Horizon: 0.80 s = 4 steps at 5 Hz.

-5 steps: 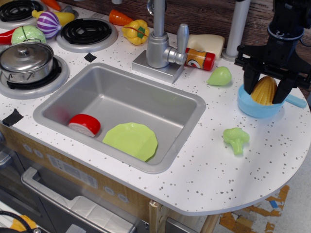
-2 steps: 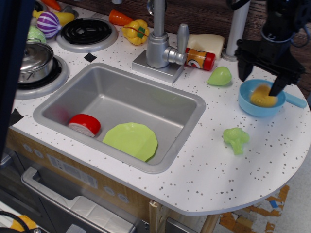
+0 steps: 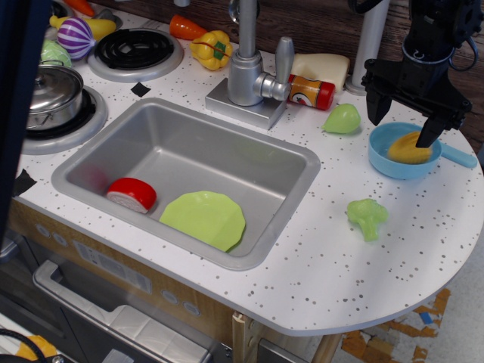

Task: Put corn into bowl

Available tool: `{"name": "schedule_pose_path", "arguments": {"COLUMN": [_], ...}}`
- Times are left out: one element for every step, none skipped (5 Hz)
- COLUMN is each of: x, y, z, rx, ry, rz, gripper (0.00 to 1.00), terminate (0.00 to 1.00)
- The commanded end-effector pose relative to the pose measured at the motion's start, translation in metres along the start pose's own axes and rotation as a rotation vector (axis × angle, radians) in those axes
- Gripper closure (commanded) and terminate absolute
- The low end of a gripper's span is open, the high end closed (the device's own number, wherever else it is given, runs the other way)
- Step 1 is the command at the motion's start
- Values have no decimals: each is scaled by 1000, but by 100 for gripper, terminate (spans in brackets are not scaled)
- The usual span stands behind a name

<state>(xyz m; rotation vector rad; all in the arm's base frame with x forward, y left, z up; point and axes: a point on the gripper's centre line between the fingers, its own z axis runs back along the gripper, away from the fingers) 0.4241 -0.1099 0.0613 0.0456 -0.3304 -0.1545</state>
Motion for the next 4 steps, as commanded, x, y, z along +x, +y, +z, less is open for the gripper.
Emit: {"name": "schedule_pose_path", "arguments": {"x": [12,12,12,12], "y": [1,1,1,1], "z": [19,19,19,19], "rx": [-5,-5,-5,-5], "ry": [-58,-58,-58,-58], "rz": [-12,-12,-12,-12], "gripper": [0,0,0,0], "terminate": [0,0,0,100]}}
